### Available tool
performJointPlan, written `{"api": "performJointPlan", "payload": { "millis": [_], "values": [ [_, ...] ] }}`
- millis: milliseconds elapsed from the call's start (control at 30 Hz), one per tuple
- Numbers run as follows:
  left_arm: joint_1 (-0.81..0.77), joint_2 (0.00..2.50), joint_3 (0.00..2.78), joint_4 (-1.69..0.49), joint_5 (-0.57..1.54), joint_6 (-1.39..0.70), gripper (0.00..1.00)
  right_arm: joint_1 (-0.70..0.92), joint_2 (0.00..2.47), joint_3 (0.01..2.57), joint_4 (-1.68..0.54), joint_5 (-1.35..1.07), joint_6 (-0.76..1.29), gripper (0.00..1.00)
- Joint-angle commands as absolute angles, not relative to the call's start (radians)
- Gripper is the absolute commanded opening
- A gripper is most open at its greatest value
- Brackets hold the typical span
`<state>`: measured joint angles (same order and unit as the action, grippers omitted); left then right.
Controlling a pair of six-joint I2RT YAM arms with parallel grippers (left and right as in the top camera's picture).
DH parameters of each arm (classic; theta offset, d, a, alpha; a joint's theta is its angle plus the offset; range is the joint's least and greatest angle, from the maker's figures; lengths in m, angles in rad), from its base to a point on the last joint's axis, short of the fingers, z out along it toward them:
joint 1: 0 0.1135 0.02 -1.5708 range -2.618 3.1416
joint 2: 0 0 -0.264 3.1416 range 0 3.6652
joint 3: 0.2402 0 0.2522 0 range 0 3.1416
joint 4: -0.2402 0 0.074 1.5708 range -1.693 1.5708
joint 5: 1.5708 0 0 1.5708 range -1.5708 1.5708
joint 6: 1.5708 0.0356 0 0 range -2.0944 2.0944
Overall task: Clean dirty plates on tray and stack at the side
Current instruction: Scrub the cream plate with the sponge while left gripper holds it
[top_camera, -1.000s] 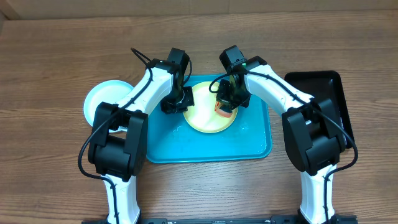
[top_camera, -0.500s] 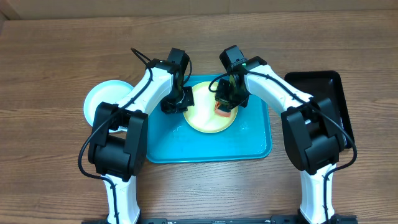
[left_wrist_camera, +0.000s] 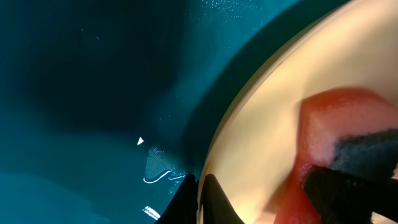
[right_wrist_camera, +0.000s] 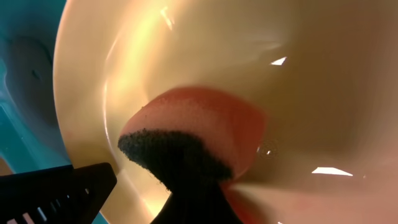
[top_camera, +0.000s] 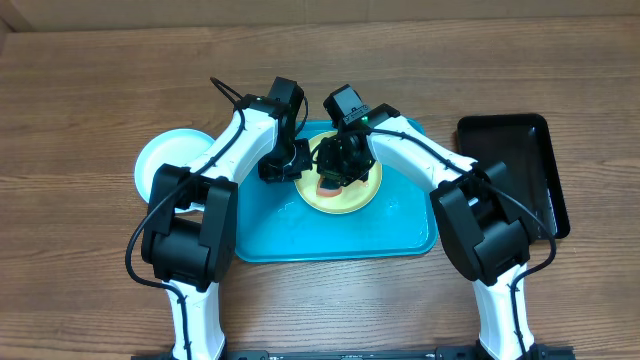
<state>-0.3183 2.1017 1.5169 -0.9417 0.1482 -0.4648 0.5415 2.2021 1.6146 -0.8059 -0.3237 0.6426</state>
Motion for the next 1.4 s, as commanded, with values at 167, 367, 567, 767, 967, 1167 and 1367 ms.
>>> {"api": "performJointPlan", "payload": {
  "millis": [167, 367, 567, 767, 967, 1167, 1367],
  "values": [
    [-0.319, 2.100, 1.501, -0.942, 0.184, -0.430, 0.04, 0.418, 2.241, 1.671, -0.946, -0.134, 0.548, 0.04],
    [-0.319, 2.100, 1.501, -0.943, 0.184, -0.430, 0.04, 0.393, 2.241, 1.787, -1.050, 0.083, 0.515, 0.04],
    [-0.319, 2.100, 1.501, -0.941, 0.184, -0.430, 0.04, 0.443, 2.286, 1.773, -0.940, -0.168, 0.492, 0.04],
    [-0.319, 2.100, 1.501, -0.941, 0.184, -0.430, 0.04, 0.508, 2.332, 1.773, -0.920, -0.388, 0.470, 0.04],
    [-0.319, 2.100, 1.501, -0.942, 0.184, -0.430, 0.04, 0.513, 2.330, 1.776, -1.035, -0.424, 0.435, 0.04],
    [-0.319, 2.100, 1.501, -0.942, 0.184, -0.426, 0.04, 0.439, 2.300, 1.810, -1.208, -0.087, 0.399, 0.04],
    [-0.319, 2.100, 1.501, -0.942, 0.184, -0.426, 0.04, 0.442, 2.299, 1.841, -1.132, 0.098, 0.437, 0.04]
  ]
}}
